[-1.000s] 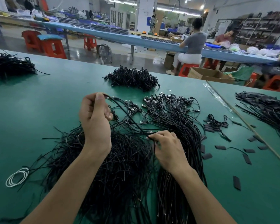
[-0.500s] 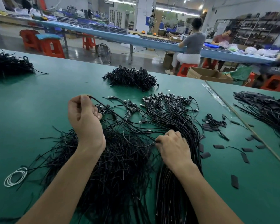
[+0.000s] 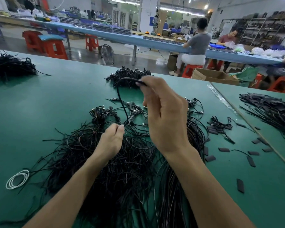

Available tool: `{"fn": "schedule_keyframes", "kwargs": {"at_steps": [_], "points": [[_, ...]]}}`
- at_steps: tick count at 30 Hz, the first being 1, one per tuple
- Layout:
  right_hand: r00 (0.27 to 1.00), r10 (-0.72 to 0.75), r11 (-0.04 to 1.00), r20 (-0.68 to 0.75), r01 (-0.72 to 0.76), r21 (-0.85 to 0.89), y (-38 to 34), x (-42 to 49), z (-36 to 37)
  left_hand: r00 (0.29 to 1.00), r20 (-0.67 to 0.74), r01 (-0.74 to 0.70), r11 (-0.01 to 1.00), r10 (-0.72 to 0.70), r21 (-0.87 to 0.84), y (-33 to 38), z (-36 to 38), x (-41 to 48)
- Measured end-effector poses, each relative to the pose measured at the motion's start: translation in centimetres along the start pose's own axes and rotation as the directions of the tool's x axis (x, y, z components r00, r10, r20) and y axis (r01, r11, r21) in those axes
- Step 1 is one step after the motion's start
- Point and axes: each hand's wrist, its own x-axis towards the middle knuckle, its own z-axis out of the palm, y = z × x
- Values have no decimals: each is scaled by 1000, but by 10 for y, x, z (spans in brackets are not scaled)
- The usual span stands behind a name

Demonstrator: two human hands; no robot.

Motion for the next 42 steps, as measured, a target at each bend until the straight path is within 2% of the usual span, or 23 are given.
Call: {"fn": "schedule_keyframes", "kwargs": {"at_steps": [3, 5, 7, 9, 11, 12, 15, 18, 20, 21, 23, 24, 26, 28, 30, 32, 33, 35, 38, 39, 40, 41, 42], "points": [[982, -73, 997, 173, 70, 24, -14, 3, 7, 990, 83, -115, 993, 116, -12, 7, -2, -6], [955, 7, 1000, 297, -6, -5, -15, 0, 10, 961, 163, -204, 972, 222, -120, 20, -5, -16], [927, 139, 990, 348, -122, -70, -10, -5, 11, 890, 306, -264, 929, 338, -259, 27, -7, -26], [907, 197, 980, 372, -167, -111, -6, -8, 12, 806, 437, -286, 909, 399, -302, 34, -6, -36], [886, 168, 986, 433, -150, -75, -7, -12, 15, 749, 462, -367, 878, 475, -306, 43, -1, -45], [874, 143, 990, 465, -136, -48, -8, -14, 17, 746, 429, -405, 859, 509, -314, 47, 2, -48], [857, 150, 989, 494, -137, -62, -4, -18, 17, 808, 244, -415, 811, 537, -412, 57, 3, -53], [927, 210, 978, 312, -201, -60, 2, -24, 13, 775, 170, -500, 755, 609, -425, 64, 5, -54], [962, 196, 980, 190, -184, -79, 7, -31, 12, 785, 142, -470, 728, 604, -499, 68, 4, -51], [962, 210, 975, 172, -195, -103, 11, -35, 11, 814, 111, -423, 714, 570, -559, 69, 1, -49], [904, 332, 943, 269, -308, -128, 21, -43, 6, 903, 66, -272, 685, 425, -676, 70, -8, -40], [841, 401, 916, 364, -377, -137, 27, -46, 4, 924, 67, -207, 640, 376, -740, 70, -12, -36], [707, 470, 868, 528, -478, -133, 34, -51, 3, 930, 68, -134, 506, 361, -852, 70, -17, -31], [676, 516, 833, 526, -538, -126, 39, -57, 6, 944, 38, -130, 474, 328, -871, 68, -19, -26], [732, 555, 823, 394, -551, -137, 45, -59, 3, 972, 36, -107, 572, 232, -813, 60, -19, -21], [763, 608, 793, 219, -569, -219, 54, -55, -6, 991, 75, -33, 755, 108, -655, 46, -20, -16], [758, 637, 750, 141, -568, -338, 60, -53, -14, 994, 100, 6, 853, 54, -522, 38, -19, -15], [720, 693, 573, 38, -518, -635, 75, -53, -34, 991, 131, 32, 966, 2, -257, 22, -17, -13], [553, 833, 251, -8, -391, -885, 95, -62, -58, 996, 55, -81, 992, 76, 96, 2, -17, -15], [496, 868, 190, -2, -336, -922, 97, -65, -62, 994, 34, -111, 974, 107, 197, -3, -18, -16], [461, 887, 174, 18, -297, -939, 98, -67, -62, 992, 38, -129, 958, 124, 257, -5, -19, -17], [463, 884, 213, 61, -285, -934, 99, -68, -60, 989, 65, -144, 946, 131, 289, -6, -20, -17], [505, 852, 325, 136, -309, -894, 99, -70, -56, 986, 105, -159, 936, 133, 313, -5, -19, -17]]}}
